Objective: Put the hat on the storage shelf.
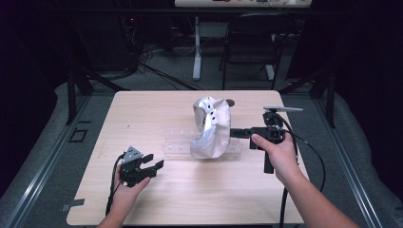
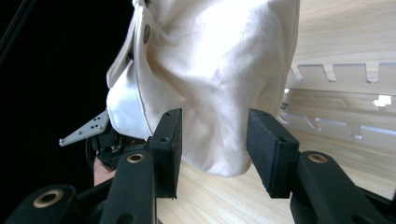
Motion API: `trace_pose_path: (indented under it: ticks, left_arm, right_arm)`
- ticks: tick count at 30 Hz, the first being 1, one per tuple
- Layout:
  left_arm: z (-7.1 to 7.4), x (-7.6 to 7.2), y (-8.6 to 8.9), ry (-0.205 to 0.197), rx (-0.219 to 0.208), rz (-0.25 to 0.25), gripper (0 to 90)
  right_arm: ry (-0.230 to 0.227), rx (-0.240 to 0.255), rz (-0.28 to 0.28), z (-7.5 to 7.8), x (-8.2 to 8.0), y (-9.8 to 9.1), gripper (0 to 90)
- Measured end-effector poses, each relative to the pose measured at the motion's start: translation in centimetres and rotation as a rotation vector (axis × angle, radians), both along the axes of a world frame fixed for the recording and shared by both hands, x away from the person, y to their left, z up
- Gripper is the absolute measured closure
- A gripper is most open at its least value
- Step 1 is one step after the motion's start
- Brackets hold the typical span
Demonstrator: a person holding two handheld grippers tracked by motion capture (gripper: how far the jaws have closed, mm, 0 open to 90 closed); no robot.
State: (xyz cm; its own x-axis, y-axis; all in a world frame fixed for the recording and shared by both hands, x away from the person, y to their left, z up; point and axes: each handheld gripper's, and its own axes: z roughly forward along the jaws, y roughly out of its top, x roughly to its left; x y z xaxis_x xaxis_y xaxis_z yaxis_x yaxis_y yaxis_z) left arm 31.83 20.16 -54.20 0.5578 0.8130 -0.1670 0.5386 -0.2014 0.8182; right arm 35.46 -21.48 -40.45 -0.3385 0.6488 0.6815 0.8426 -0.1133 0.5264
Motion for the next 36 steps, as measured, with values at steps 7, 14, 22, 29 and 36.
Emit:
trace_pose_path:
  ticks: [7, 14, 22, 29, 36]
  left_arm:
    - [0.0, 0.0, 0.0, -0.002, 0.002, 0.003, 45.5]
    - [-0.2, 0.0, -0.1, 0.004, 0.007, 0.003, 45.4]
    - [-0.4, 0.1, 0.0, 0.007, 0.018, 0.006, 45.3]
    - [-0.5, 0.2, 0.1, 0.012, 0.015, 0.016, 44.8]
    - [-0.5, 0.1, -0.1, 0.009, 0.036, -0.001, 43.9]
  right_arm:
    - [-0.037, 0.028, 0.007, -0.9, -1.1, -0.3, 56.1]
    - [-0.063, 0.031, 0.024, -1.8, -2.4, -0.4, 55.1]
    - [-0.116, -0.017, 0.02, -3.3, -3.5, -0.1, 53.0]
    - [-0.156, -0.037, -0.033, -4.4, -4.6, -0.4, 52.2]
    - [-0.187, -0.078, -0.048, -4.4, -5.1, -0.5, 49.5]
